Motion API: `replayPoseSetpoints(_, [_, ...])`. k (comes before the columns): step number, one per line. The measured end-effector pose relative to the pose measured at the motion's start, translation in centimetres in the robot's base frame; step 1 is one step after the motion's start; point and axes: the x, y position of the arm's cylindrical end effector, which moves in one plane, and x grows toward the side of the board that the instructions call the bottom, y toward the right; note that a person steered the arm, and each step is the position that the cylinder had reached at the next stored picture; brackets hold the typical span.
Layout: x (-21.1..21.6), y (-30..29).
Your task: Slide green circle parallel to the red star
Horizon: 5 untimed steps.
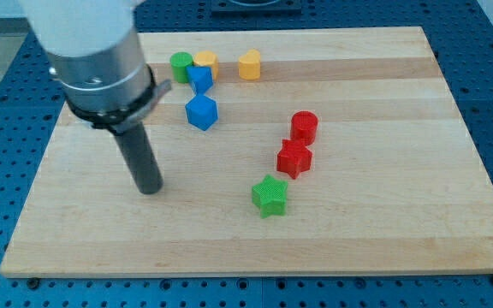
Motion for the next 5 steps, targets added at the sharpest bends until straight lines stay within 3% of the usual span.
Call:
replayPoseSetpoints(2, [-14.2, -1.9])
replayPoseSetpoints(3, [-24.3, -1.9])
replayPoseSetpoints(5, [-29.8, -1.8])
